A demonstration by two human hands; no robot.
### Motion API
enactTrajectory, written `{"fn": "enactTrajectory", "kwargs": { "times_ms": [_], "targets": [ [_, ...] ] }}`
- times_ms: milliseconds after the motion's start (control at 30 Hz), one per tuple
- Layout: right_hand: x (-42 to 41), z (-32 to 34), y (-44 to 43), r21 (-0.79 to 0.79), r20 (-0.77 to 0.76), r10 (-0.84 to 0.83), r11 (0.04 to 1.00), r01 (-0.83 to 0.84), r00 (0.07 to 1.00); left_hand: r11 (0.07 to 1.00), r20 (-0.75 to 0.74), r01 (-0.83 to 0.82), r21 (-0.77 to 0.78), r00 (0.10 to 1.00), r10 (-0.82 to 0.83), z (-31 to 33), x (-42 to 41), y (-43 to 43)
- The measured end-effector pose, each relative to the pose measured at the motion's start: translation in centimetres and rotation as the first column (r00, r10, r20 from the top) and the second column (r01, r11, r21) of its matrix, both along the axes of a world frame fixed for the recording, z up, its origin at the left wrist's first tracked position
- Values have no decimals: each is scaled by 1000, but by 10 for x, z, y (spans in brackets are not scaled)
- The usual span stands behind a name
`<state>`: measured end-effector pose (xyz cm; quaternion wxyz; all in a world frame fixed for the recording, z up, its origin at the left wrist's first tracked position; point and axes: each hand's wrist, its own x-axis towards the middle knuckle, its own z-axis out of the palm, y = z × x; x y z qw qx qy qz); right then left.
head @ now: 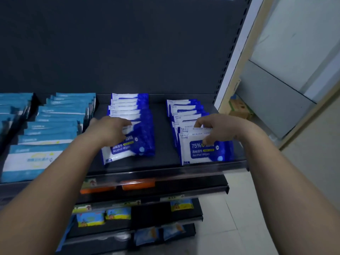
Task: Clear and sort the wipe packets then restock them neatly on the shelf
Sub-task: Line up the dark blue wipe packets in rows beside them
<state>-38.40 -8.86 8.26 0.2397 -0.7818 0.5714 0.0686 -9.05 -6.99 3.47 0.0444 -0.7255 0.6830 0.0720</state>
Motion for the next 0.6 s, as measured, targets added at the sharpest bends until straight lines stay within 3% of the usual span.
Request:
{"fn": "enactTrajectory", "kwargs": {
  "times_ms": [100, 300, 500, 600],
  "targets": [
    [-11, -10, -4, 33, -146, 30, 999, -26, 989, 999, -1, -21, -37, 1000, 21, -5, -3, 4],
    [-12, -29, -19, -17, -166, 63, 998, -67, 984, 999, -5, -9, 52, 1000, 9, -6, -3, 7],
    [4, -62, -25, -349, 48, -5, 937, 21, 999, 999, -20, -3, 52, 1000, 4, -9, 0, 2],
    [10, -70, -26, -384, 33, 46, 923, -30, 998, 999, -1, 29, 18, 1000, -29, -12, -1, 8]
  ]
}}
